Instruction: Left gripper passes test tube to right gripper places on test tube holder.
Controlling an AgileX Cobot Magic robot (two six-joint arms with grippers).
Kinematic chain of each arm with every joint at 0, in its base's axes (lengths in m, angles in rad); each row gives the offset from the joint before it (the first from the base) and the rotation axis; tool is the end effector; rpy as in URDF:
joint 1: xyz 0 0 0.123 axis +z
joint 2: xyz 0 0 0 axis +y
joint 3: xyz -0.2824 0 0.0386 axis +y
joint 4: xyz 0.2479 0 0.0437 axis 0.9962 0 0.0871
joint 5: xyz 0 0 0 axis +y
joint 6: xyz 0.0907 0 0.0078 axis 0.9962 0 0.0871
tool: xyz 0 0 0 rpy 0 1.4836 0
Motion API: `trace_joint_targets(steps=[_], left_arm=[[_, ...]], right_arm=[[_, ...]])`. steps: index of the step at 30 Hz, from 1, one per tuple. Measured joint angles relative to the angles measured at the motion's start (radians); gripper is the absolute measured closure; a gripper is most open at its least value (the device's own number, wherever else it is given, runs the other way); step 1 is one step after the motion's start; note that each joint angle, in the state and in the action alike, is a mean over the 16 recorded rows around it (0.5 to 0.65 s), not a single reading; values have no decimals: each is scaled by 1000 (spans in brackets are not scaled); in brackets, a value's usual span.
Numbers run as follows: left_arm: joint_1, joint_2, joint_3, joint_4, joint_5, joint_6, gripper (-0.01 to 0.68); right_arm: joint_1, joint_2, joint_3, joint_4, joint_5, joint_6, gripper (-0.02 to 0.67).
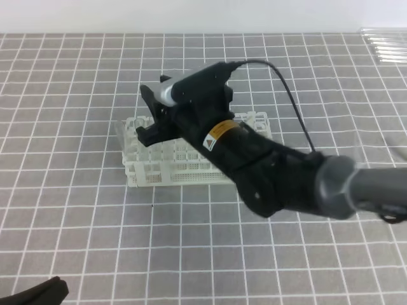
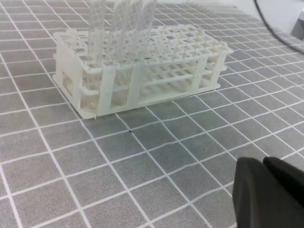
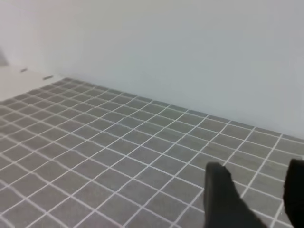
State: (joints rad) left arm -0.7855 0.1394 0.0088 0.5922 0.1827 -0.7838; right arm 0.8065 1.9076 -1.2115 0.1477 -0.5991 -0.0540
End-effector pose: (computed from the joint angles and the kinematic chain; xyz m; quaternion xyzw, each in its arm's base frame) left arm 0.0531 -0.0400 0.1878 0.1940 0.7534 -0.2616 0.5713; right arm 0.3090 0.3115 0.2499 -0.2296 0.6743 0.2702 0.6477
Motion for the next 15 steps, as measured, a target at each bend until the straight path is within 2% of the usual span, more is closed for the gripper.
trace_joint_targets(steps=[7, 15], left_arm=[[0, 0, 1, 0, -1, 0, 673], [0, 2, 3, 1, -3, 0, 674]], right_arm=[[0, -218, 81, -4, 187, -35, 486], [0, -586, 293, -1, 351, -58, 620]])
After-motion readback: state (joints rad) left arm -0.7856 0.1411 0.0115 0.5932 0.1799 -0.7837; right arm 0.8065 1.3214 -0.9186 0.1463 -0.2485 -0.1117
